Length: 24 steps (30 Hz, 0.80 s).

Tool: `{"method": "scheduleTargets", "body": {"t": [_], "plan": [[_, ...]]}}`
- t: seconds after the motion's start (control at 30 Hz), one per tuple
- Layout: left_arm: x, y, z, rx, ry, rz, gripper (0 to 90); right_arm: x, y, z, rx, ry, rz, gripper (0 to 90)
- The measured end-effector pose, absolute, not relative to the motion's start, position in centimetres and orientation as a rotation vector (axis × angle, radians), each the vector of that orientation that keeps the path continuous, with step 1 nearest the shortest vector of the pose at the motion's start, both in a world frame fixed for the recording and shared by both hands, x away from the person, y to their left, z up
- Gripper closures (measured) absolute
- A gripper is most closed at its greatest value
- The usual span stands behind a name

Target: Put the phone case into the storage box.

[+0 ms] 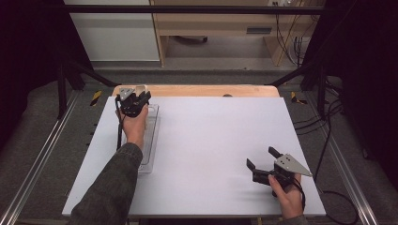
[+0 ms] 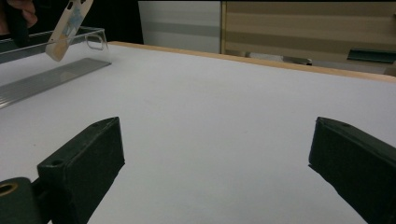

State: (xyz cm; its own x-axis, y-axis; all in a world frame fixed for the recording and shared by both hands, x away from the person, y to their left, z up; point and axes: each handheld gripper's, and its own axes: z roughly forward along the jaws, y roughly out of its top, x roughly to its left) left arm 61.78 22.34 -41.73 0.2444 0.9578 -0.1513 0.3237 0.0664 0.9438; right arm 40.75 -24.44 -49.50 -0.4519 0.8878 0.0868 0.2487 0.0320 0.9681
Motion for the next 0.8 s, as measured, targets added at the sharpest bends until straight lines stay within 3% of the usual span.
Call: {"method": "scheduleTargets", "body": {"t": [0.8], "plan": [[61.96, 22.24, -41.94, 1.464, 1.276, 0.748, 75.9, 40.78, -24.42, -49.59, 1.156, 1.749, 1.449, 3.2]]}}
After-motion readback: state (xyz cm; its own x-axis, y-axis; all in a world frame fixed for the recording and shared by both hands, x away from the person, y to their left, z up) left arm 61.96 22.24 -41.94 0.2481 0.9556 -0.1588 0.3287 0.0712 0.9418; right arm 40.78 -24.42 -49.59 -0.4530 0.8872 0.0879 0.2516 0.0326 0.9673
